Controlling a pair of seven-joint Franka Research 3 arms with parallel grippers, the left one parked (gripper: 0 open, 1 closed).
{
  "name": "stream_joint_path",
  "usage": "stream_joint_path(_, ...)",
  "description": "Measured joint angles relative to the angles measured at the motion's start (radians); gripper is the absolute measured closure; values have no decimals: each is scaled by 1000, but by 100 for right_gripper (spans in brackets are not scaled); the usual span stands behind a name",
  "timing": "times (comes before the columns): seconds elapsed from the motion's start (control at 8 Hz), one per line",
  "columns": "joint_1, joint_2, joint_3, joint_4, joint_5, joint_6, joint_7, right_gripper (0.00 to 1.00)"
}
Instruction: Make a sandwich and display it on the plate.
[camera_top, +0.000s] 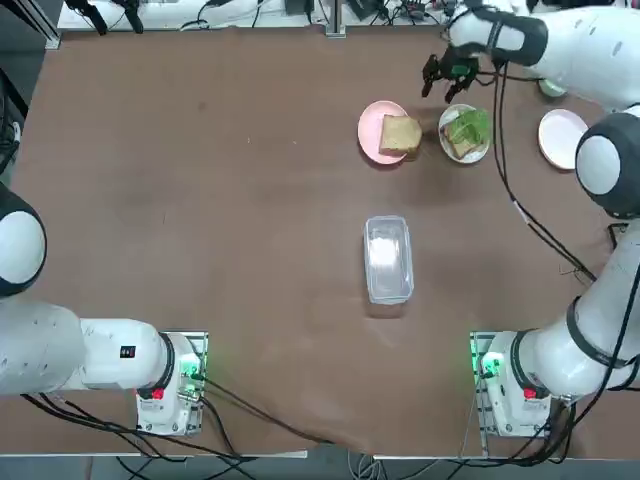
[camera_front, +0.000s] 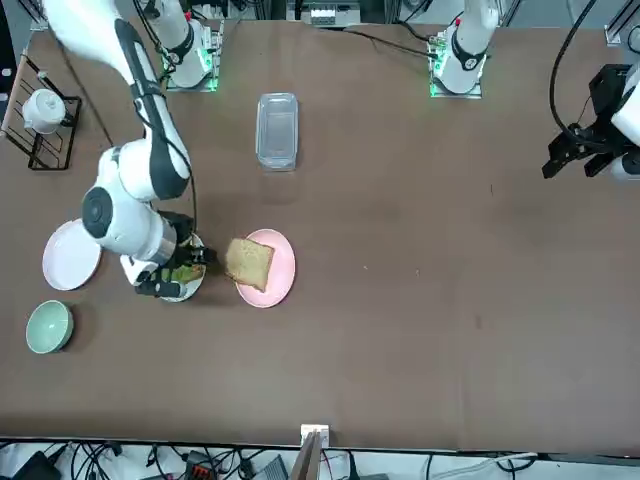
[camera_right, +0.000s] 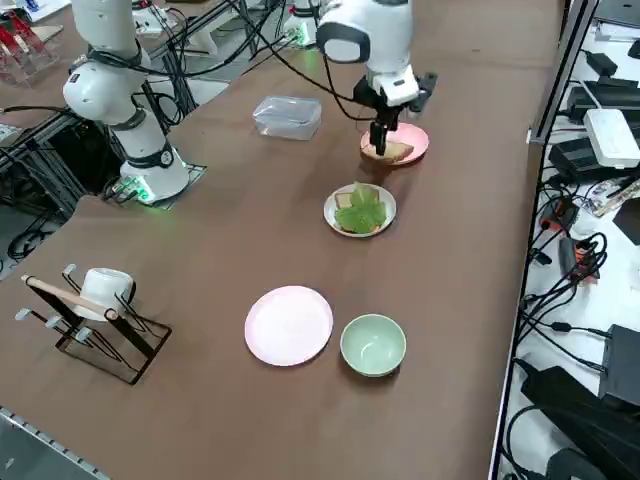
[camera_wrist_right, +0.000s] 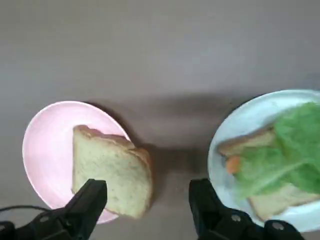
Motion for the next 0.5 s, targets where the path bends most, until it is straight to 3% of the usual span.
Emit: stream_joint_path(0.5, 19, 1, 0, -80, 63, 57, 8, 0)
